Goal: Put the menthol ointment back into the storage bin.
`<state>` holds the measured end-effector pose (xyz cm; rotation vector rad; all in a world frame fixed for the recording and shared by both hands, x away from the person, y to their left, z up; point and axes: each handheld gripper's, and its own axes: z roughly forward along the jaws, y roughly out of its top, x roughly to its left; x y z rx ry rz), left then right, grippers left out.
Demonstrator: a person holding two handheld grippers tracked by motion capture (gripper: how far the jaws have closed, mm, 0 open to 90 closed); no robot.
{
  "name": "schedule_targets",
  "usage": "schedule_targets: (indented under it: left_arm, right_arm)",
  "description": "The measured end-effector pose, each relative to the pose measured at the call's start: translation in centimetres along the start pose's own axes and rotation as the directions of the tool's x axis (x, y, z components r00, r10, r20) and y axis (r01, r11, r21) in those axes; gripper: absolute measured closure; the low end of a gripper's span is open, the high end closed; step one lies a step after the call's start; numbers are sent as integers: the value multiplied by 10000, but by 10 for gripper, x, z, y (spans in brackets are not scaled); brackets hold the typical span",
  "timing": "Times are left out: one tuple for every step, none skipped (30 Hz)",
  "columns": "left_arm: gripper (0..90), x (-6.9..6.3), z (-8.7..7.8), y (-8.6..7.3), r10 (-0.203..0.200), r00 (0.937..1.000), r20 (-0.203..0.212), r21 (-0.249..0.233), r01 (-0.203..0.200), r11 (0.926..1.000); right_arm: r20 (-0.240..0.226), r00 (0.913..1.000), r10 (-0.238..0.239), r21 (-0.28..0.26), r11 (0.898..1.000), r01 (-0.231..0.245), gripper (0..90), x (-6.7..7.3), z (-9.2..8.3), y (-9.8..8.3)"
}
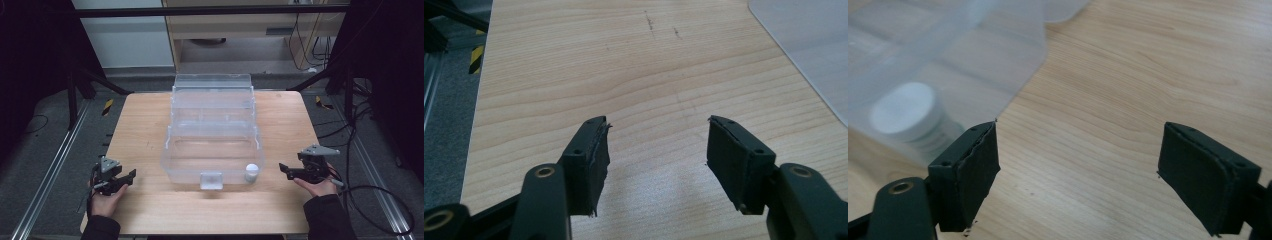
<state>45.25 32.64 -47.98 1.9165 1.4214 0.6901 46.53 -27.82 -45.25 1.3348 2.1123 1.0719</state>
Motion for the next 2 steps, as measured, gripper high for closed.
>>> schedule_targets:
  left_arm:
    - [403, 0, 0, 0, 8, 10000, -4, 6, -8, 10000]
    - [397, 0, 0, 0, -1, 10000, -3, 9, 1, 10000]
  right_arm:
    - [83, 9999, 132, 17, 9999, -133, 157, -3, 2, -2]
    - [131, 9994, 317, 41, 9995, -318, 156, -4, 3, -4]
